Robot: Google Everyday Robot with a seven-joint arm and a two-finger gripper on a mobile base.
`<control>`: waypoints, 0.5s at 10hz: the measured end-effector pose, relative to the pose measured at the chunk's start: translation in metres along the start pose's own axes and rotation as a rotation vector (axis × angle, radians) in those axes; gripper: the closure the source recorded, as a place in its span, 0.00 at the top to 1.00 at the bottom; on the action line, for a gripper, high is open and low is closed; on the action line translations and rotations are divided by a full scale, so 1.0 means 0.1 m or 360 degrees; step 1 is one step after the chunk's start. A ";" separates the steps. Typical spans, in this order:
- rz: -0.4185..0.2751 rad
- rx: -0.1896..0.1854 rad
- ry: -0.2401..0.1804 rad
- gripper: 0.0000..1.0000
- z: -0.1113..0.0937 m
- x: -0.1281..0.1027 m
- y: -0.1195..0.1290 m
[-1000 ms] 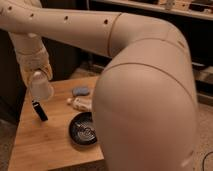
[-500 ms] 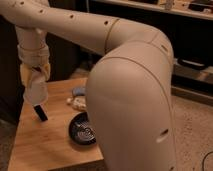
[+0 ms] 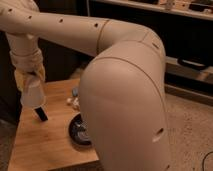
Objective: Place the ceramic cup over the eraser
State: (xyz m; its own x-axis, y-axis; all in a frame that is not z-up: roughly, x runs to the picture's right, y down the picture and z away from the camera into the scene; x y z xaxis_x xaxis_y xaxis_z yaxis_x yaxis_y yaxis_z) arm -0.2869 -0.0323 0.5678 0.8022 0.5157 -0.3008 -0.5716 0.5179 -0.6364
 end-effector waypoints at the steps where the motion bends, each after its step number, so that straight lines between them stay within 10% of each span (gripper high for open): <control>1: 0.0003 0.0014 -0.0005 0.00 0.02 -0.03 0.00; 5: 0.0020 0.0008 -0.0012 0.00 0.12 -0.20 -0.11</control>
State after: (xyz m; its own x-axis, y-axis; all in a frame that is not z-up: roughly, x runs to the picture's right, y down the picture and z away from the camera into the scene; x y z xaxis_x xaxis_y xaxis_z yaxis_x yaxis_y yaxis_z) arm -0.2990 -0.0403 0.5894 0.7936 0.5274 -0.3034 -0.5825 0.5145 -0.6292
